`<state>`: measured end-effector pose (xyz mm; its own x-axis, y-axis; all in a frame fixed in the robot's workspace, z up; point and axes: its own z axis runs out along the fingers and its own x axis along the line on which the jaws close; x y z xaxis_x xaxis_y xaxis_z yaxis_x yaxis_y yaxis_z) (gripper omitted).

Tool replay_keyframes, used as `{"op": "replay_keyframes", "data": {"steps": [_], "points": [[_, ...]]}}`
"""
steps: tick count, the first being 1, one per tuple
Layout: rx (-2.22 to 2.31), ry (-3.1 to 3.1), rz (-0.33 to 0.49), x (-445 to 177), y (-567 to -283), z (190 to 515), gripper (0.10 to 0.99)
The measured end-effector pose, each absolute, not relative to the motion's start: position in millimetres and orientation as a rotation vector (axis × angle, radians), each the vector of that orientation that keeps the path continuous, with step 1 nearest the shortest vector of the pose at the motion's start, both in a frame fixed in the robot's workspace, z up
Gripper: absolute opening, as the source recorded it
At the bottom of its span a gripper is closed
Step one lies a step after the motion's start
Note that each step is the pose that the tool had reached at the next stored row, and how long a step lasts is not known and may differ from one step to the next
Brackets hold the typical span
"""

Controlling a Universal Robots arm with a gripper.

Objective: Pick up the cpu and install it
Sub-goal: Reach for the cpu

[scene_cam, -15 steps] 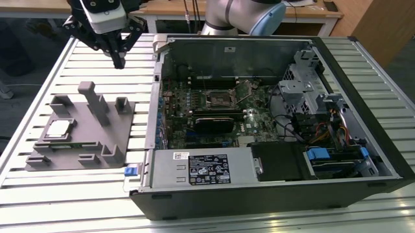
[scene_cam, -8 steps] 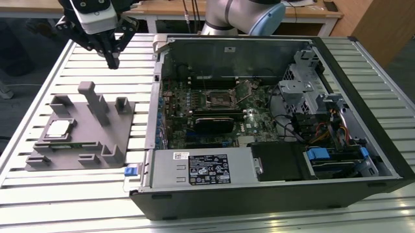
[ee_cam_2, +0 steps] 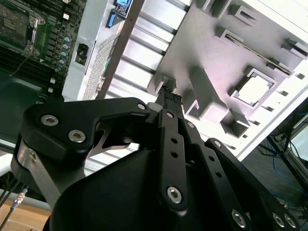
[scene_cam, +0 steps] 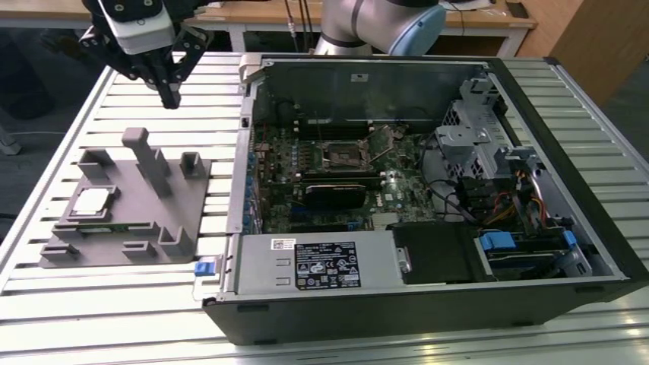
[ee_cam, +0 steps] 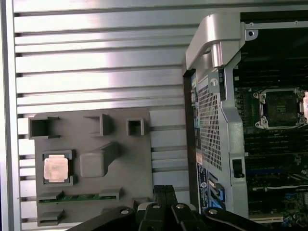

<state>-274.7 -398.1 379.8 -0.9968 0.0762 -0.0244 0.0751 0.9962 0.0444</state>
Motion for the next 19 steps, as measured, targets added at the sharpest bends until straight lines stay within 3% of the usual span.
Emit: {"op": "replay_keyframes", "data": {"steps": [19], "points": [[0.118, 3.113, 0.068, -288.9, -397.9, 377.6, 0.106]]}}
